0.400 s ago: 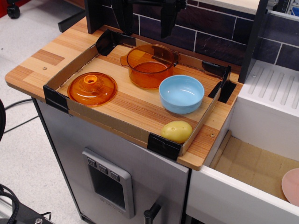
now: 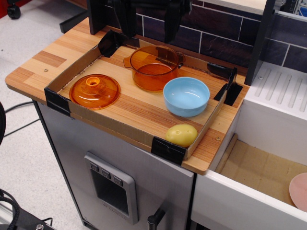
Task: Put lid on pot
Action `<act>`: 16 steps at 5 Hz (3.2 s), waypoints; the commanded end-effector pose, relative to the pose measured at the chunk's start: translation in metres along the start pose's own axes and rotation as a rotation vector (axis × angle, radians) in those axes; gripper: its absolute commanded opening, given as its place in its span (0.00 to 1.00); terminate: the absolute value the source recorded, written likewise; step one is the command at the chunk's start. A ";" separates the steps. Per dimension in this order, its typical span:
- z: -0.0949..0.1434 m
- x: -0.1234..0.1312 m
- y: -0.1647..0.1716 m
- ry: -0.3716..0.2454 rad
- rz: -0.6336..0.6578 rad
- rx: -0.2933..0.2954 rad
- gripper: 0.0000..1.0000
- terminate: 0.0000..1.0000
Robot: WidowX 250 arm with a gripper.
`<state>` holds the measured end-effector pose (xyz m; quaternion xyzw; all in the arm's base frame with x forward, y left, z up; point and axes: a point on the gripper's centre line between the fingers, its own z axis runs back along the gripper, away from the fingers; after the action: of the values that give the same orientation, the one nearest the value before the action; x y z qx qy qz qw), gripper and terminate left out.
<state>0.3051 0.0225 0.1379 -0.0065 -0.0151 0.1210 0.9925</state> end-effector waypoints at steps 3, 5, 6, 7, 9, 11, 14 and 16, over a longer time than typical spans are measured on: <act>-0.043 0.009 0.089 -0.076 -0.240 -0.058 1.00 0.00; -0.083 -0.002 0.088 -0.066 -0.251 -0.013 1.00 0.00; -0.081 0.024 0.103 -0.044 -0.246 -0.011 1.00 0.00; -0.087 0.031 0.107 -0.056 -0.222 0.003 1.00 0.00; -0.084 0.046 0.125 -0.057 -0.210 0.004 1.00 0.00; -0.094 0.039 0.116 -0.038 -0.226 0.013 1.00 0.00; -0.105 0.027 0.105 -0.025 -0.237 -0.009 0.00 0.00; -0.088 0.037 0.099 -0.047 -0.177 -0.002 0.00 0.00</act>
<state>0.3079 0.1209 0.0252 -0.0200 0.0030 0.0353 0.9992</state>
